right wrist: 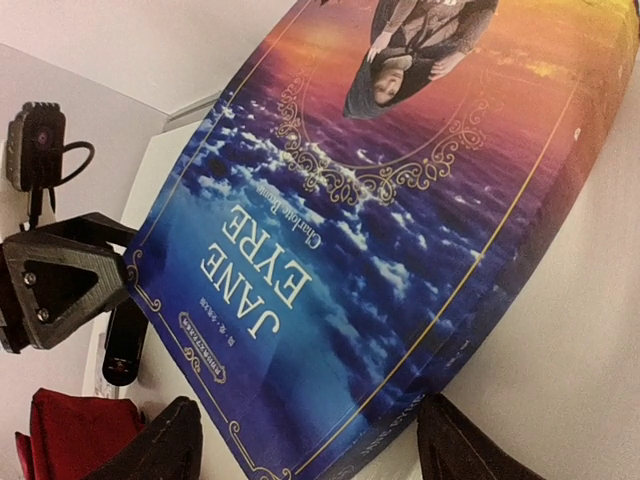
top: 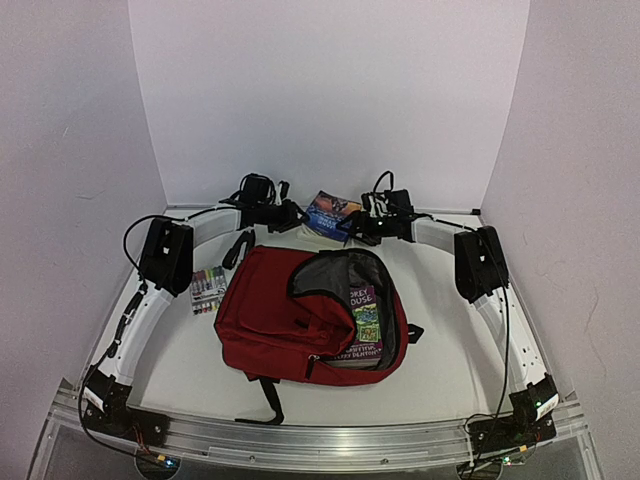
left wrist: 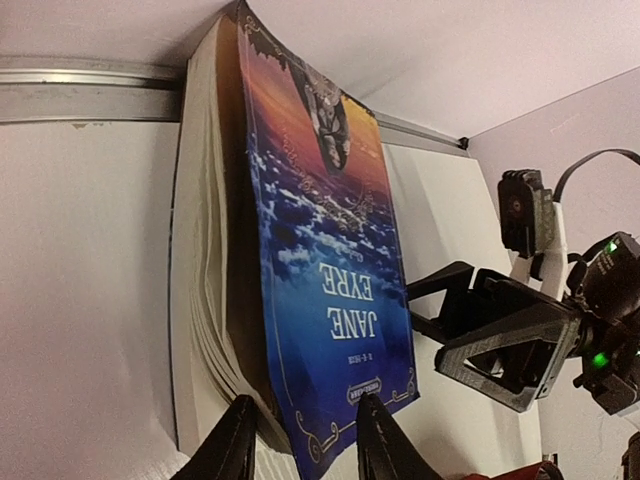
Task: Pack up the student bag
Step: Pick up the book from the center of the board.
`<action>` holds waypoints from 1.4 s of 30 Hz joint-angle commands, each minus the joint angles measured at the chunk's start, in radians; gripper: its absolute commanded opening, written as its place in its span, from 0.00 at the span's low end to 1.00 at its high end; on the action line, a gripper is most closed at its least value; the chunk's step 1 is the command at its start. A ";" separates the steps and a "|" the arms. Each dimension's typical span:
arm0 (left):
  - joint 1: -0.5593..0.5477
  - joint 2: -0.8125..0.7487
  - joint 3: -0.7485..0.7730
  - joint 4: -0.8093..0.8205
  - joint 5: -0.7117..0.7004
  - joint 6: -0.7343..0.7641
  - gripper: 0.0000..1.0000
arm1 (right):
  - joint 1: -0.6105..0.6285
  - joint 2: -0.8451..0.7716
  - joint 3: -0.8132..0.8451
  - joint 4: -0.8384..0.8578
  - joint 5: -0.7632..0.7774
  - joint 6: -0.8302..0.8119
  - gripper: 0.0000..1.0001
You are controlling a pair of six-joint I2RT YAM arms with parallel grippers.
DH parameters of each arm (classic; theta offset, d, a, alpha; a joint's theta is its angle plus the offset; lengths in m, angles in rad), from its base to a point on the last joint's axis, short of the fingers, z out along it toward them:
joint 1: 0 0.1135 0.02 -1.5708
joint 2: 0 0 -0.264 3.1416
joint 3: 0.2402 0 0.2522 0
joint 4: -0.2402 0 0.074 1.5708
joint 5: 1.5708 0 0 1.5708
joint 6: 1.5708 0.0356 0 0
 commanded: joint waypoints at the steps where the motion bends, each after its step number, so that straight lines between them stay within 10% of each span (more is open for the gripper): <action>1: -0.011 0.043 0.040 0.042 0.029 -0.036 0.35 | 0.022 0.024 0.003 0.038 -0.044 0.027 0.72; 12: -0.011 0.000 0.021 0.178 0.090 -0.129 0.00 | 0.020 -0.071 -0.070 0.049 -0.096 0.039 0.77; 20: -0.006 -0.194 -0.120 0.370 0.051 -0.287 0.00 | -0.061 -0.222 -0.213 0.050 -0.144 0.110 0.98; 29: -0.006 -0.230 -0.117 0.533 0.067 -0.513 0.00 | -0.082 -0.285 -0.283 0.059 -0.279 0.179 0.98; 42: -0.022 -0.260 -0.134 0.731 0.115 -0.688 0.00 | -0.073 -0.205 -0.384 0.550 -0.384 0.629 0.98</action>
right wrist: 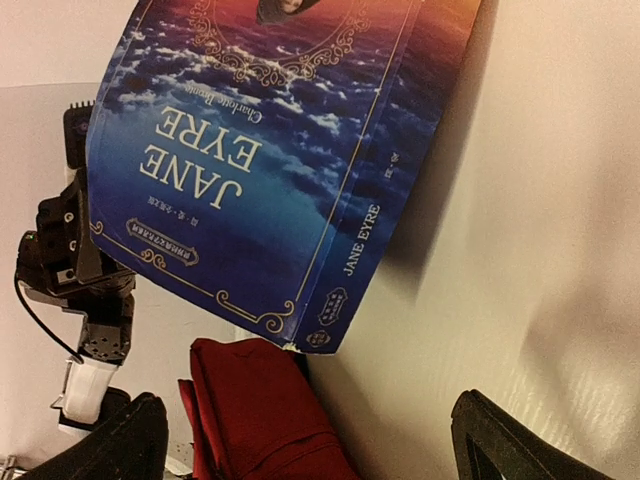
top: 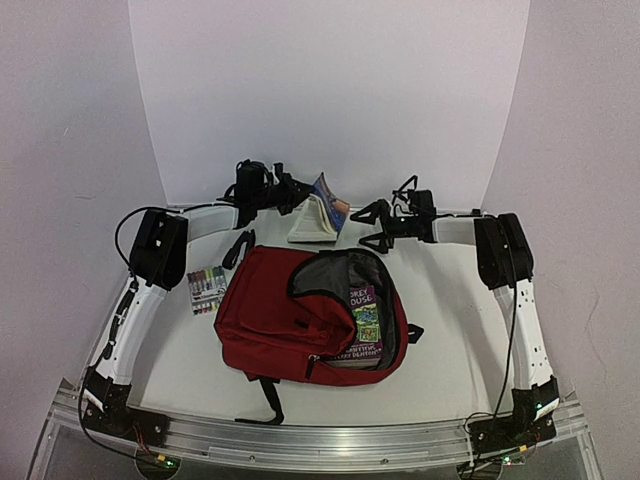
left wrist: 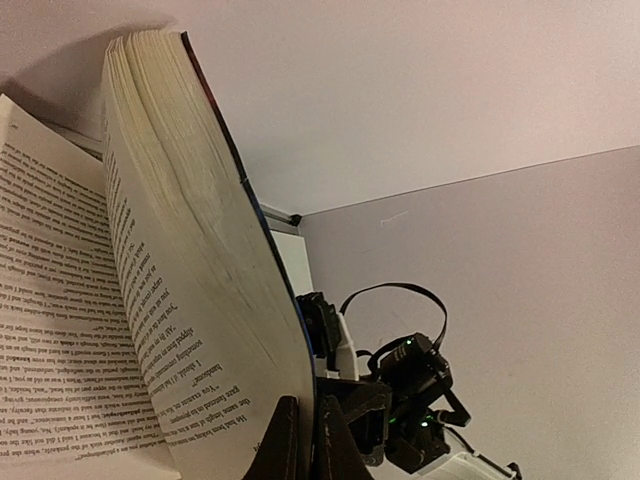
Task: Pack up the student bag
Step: Pick up the book from the center of the board.
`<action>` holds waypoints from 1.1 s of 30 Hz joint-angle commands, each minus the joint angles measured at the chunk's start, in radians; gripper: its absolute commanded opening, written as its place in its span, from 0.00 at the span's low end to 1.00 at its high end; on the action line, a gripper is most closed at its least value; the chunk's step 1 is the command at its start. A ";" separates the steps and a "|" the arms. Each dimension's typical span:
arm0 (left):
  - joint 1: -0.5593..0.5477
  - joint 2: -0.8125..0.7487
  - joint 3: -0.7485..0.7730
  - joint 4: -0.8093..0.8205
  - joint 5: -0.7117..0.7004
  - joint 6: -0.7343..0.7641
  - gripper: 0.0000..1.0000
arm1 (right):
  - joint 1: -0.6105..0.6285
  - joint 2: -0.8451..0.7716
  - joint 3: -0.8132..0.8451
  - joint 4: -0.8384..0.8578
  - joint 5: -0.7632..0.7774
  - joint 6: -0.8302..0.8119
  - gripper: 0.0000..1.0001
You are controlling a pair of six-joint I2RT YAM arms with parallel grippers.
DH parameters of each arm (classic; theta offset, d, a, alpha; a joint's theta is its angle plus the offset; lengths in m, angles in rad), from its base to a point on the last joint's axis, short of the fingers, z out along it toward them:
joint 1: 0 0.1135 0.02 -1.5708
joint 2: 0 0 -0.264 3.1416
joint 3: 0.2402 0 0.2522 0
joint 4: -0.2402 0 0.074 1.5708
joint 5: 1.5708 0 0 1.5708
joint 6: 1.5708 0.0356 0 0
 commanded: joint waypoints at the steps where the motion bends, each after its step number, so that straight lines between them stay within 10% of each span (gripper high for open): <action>1: -0.011 -0.124 0.060 0.255 0.060 -0.111 0.00 | 0.013 0.021 -0.009 0.409 -0.064 0.318 0.98; 21: -0.057 -0.226 -0.044 0.388 0.191 -0.196 0.00 | 0.064 0.112 -0.003 0.516 0.036 0.505 0.97; 33: -0.074 -0.357 -0.293 0.473 0.205 -0.234 0.00 | 0.074 0.103 0.042 0.708 0.023 0.674 0.64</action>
